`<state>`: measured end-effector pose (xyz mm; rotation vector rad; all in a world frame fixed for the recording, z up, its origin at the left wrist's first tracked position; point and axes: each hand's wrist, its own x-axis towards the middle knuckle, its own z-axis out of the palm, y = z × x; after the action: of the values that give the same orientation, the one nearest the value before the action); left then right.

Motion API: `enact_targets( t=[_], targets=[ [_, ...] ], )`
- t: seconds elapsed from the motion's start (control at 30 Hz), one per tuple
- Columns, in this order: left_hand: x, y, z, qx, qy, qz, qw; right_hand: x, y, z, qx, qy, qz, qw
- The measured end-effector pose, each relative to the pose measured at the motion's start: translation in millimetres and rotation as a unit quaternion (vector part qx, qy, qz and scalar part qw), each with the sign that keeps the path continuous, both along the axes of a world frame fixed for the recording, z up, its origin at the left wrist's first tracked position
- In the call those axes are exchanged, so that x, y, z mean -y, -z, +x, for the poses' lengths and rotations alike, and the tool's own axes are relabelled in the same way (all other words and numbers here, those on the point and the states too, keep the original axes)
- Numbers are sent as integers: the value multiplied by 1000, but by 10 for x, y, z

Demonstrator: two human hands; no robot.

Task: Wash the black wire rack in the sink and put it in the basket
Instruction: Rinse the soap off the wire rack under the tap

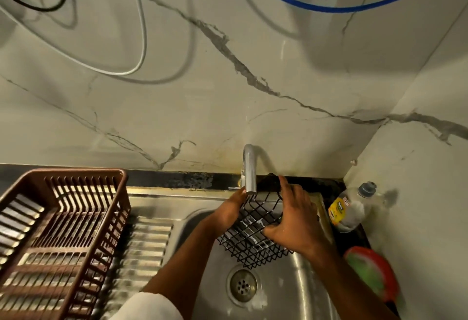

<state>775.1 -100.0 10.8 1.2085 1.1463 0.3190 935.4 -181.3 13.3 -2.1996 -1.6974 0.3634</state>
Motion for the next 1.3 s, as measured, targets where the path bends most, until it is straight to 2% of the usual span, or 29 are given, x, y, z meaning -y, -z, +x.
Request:
enact_targets(
  t=[0.23,0.37,0.43,0.57,0.7,0.77,0.87,0.97,1.03,1.1,1.17,1.3],
  targets=[
    [17,1,52,-1,23,59,998,-33,57,-55,-8,-12,-16,1000],
    [-16,288,-137,20,45,48,998,32,49,-26,-13,-13,2,1000],
    [-37,379,-253,40,25,23,999,73,11,37,-24,-4,17,1000],
    [-128,505,-330,9,11,22,1000,143,19,122,-50,8,34,998],
    [-110,333,-78,9,88,50,995,83,121,80,-58,0,-8,998],
    [-156,277,32,27,105,59,992,39,193,55,-93,-16,-22,995],
    [-303,312,-36,35,63,42,997,-47,213,127,-182,-28,-35,982],
    [-337,462,-291,-4,60,3,998,-204,152,231,-237,-62,-65,967],
    [-273,563,-411,-27,20,-14,999,-342,107,254,-241,-92,-94,962],
    [-178,648,-459,-20,-58,-49,997,-466,78,228,-228,-107,-108,962],
    [-99,736,-473,-3,-124,-84,989,-522,91,127,-177,-105,-92,974],
    [18,920,-494,33,-182,-101,978,-417,246,-273,55,-51,17,997]
  ],
)
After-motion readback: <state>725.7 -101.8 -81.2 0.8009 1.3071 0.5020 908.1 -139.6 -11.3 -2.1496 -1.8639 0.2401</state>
